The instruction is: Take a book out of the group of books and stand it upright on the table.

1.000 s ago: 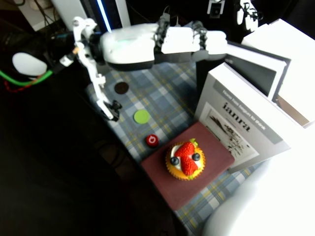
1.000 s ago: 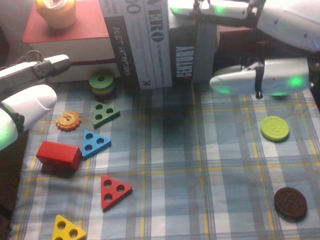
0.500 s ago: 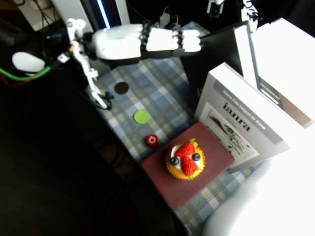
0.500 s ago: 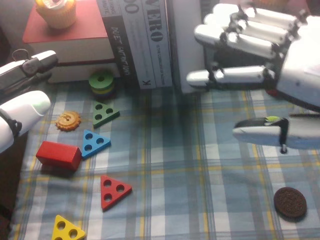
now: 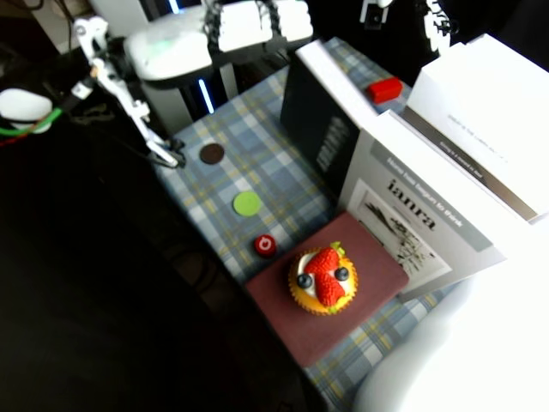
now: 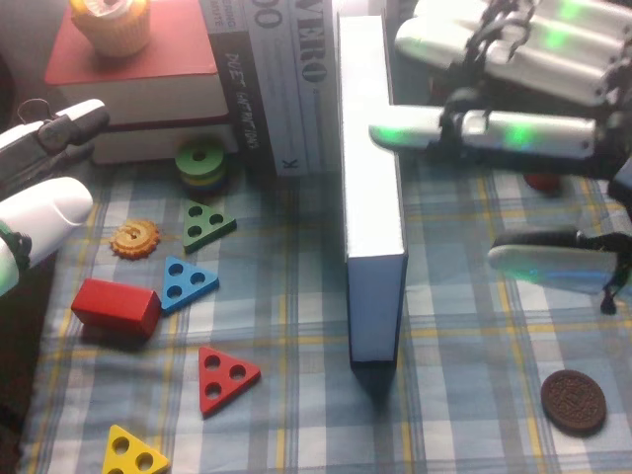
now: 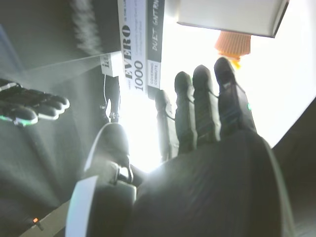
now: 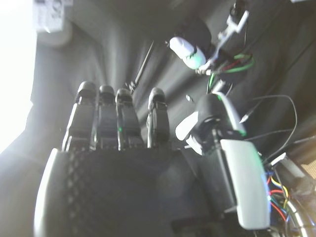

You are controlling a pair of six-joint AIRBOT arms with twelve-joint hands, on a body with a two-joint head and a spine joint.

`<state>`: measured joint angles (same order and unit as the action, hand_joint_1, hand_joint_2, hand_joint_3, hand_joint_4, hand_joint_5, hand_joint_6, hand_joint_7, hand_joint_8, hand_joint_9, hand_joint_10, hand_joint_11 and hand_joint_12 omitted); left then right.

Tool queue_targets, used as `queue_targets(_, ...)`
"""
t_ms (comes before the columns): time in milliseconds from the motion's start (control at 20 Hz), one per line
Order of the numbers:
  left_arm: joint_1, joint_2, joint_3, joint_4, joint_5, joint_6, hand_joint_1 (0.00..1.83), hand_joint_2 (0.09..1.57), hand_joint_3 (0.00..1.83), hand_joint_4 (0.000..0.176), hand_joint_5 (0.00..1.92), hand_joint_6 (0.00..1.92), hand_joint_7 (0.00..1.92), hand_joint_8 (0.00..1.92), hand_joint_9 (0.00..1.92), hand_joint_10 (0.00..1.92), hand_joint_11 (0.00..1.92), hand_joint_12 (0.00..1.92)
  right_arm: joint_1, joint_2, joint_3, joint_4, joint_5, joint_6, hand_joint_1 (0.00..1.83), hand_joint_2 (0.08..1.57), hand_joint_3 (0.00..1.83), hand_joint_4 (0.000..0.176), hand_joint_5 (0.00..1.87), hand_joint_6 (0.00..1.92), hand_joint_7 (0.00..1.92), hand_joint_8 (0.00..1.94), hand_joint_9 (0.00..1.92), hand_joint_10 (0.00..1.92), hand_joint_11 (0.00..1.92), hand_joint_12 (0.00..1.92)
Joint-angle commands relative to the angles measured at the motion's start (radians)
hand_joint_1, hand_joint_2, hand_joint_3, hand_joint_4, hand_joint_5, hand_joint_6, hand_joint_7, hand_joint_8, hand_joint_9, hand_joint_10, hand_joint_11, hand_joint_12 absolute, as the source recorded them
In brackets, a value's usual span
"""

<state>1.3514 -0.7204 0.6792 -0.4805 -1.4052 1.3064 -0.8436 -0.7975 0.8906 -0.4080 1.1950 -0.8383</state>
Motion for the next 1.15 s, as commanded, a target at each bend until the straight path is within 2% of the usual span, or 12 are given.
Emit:
queue_targets(0,-0.006,-0.002,0.0,0.014,-0.141,-0.014,0.11,1.41,0.0,0.174,0.34,0.0,0.33,0.0,0.22,0.0,0.0,0.34,0.01,-0.001,0.003,0.051,0.161,0.003,0.14,1.4,0.02,0.176,0.15,0.02,0.0,0.0,0.0,0.0,0.0,0.0)
queue_targets(50,-0.006,-0.001,0.001,0.015,-0.152,-0.021,0.15,1.41,0.0,0.161,0.36,0.01,0.35,0.01,0.23,0.0,0.0,0.35,0.009,-0.002,0.009,0.068,0.175,0.003,0.33,1.37,0.01,0.02,0.45,0.33,0.19,0.04,0.15,0.0,0.0,0.43)
queue_targets(100,-0.006,-0.001,0.006,0.019,-0.168,-0.036,0.16,1.42,0.0,0.151,0.36,0.01,0.35,0.01,0.24,0.01,0.0,0.35,0.005,-0.007,0.016,0.099,0.18,-0.003,0.35,1.37,0.0,0.0,0.46,0.27,0.17,0.01,0.16,0.0,0.0,0.63)
queue_targets(250,-0.006,-0.004,0.024,0.032,-0.226,-0.101,0.14,1.4,0.0,0.145,0.35,0.0,0.36,0.0,0.25,0.0,0.02,0.37,-0.03,-0.035,0.051,0.228,0.19,-0.008,0.59,1.29,0.0,0.0,0.56,0.02,0.24,0.01,0.18,0.01,0.0,0.3)
queue_targets(300,-0.007,-0.003,0.024,0.032,-0.244,-0.102,0.2,1.41,0.0,0.133,0.36,0.0,0.35,0.0,0.24,0.0,0.01,0.37,-0.041,-0.044,0.065,0.269,0.19,-0.008,0.73,1.18,0.0,0.043,0.45,0.0,0.2,0.0,0.13,0.0,0.0,0.27)
queue_targets(350,-0.007,-0.002,0.024,0.032,-0.259,-0.107,0.23,1.41,0.0,0.126,0.36,0.0,0.35,0.0,0.24,0.0,0.01,0.37,-0.053,-0.051,0.076,0.306,0.19,-0.008,0.79,1.16,0.0,0.029,0.46,0.01,0.22,0.0,0.15,0.01,0.0,0.21)
queue_targets(450,-0.007,0.001,0.027,0.033,-0.294,-0.125,0.33,1.42,0.0,0.057,0.34,0.0,0.36,0.0,0.24,0.0,0.0,0.44,-0.067,-0.055,0.089,0.355,0.192,-0.004,0.6,1.21,0.0,0.09,0.47,0.0,0.38,0.0,0.3,0.01,0.09,0.3)
queue_targets(550,-0.012,0.0,0.037,0.032,-0.329,-0.162,0.37,1.39,0.0,0.028,0.23,0.0,0.25,0.0,0.19,0.0,0.0,0.33,-0.085,-0.057,0.101,0.405,0.215,0.003,0.62,1.3,0.0,0.083,0.4,0.0,0.37,0.0,0.3,0.0,0.09,0.27)
queue_targets(700,-0.06,-0.025,0.066,0.048,-0.329,-0.175,0.54,1.16,0.0,0.085,0.06,0.0,0.15,0.0,0.16,0.01,0.05,0.22,-0.129,-0.064,0.105,0.476,0.289,0.004,0.69,1.28,0.0,0.054,0.33,0.0,0.45,0.0,0.43,0.0,0.03,0.75)
queue_targets(750,-0.071,-0.027,0.073,0.056,-0.329,-0.19,0.56,1.12,0.0,0.079,0.01,0.0,0.1,0.0,0.1,0.0,0.01,0.22,-0.139,-0.067,0.107,0.497,0.305,0.006,0.66,1.27,0.0,0.062,0.29,0.0,0.41,0.0,0.39,0.0,0.01,0.7)
queue_targets(850,-0.087,-0.035,0.091,0.068,-0.329,-0.232,0.55,1.05,0.0,0.122,0.01,0.0,0.1,0.0,0.11,0.0,0.0,0.26,-0.159,-0.069,0.112,0.532,0.311,0.007,0.64,1.19,0.0,0.076,0.26,0.0,0.38,0.0,0.36,0.0,0.04,0.6)
queue_targets(1100,-0.102,-0.043,0.116,0.082,-0.33,-0.312,0.37,1.17,0.02,0.07,0.0,0.0,0.09,0.0,0.17,0.0,0.0,0.55,-0.217,-0.093,0.179,0.558,0.364,0.183,0.58,1.19,0.0,0.06,0.28,0.0,0.46,0.01,0.4,0.01,0.03,0.58)
